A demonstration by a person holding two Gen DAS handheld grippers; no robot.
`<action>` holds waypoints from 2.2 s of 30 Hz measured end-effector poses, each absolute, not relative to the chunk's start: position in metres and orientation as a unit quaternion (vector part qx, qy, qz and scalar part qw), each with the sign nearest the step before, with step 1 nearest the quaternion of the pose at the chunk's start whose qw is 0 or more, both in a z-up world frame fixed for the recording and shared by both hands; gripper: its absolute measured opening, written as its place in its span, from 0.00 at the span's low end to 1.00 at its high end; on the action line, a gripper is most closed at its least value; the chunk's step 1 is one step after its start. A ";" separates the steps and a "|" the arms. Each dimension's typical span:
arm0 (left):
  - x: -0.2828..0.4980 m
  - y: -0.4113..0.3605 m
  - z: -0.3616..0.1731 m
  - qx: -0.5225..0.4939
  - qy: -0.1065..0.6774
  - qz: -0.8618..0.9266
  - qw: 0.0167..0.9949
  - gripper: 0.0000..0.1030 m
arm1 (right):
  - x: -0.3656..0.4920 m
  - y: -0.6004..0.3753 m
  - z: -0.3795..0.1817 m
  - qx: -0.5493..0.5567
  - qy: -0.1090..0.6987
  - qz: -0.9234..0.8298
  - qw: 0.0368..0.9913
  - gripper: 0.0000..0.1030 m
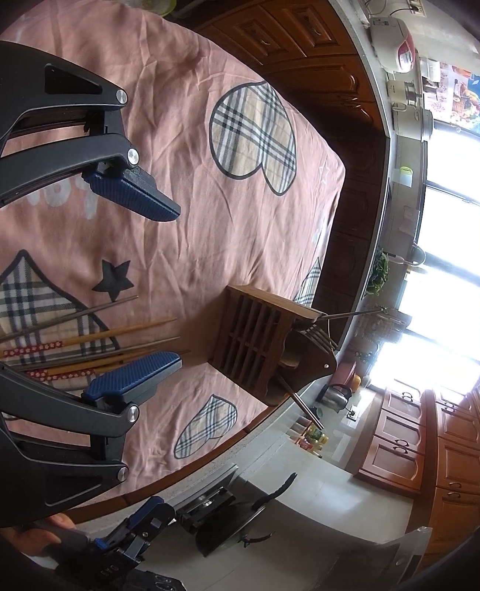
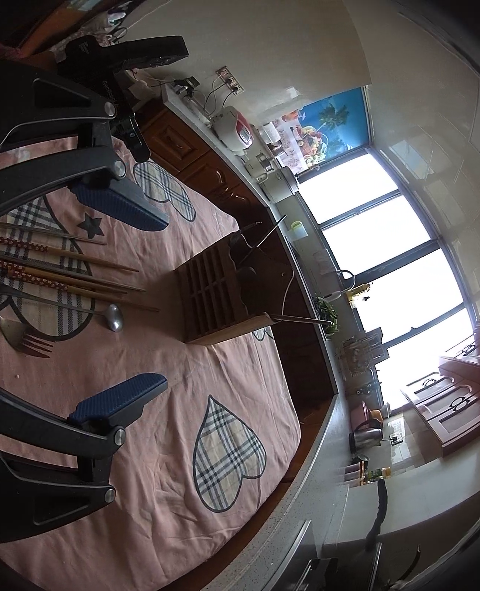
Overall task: Organize utensils
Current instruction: 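Move both open tools back over the remaining utensils on the cloth, then grasp the silver spoon with the right tool while the left tool grasps a wooden chopstick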
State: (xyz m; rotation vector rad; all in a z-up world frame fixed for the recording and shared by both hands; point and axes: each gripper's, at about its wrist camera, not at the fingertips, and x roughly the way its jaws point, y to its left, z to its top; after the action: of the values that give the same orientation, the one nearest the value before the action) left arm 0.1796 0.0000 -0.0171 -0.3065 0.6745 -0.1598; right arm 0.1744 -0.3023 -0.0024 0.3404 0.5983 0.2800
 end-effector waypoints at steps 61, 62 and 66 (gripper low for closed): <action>0.303 -0.098 -0.097 -0.007 0.493 -0.132 0.860 0.08 | 0.251 -0.278 -0.097 0.131 0.471 0.137 0.862 0.02; 0.304 -0.098 -0.097 -0.008 0.494 -0.135 0.859 0.08 | 0.250 -0.279 -0.096 0.133 0.469 0.137 0.863 0.02; 0.303 -0.094 -0.096 -0.024 0.497 -0.146 0.855 0.06 | 0.248 -0.282 -0.091 0.140 0.461 0.140 0.865 0.02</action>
State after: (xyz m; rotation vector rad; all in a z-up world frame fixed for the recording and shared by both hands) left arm 0.3029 -0.0945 -0.0957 -0.0502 1.0447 -0.3071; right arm 0.2478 -0.2817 -0.0913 0.2943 0.9665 0.2933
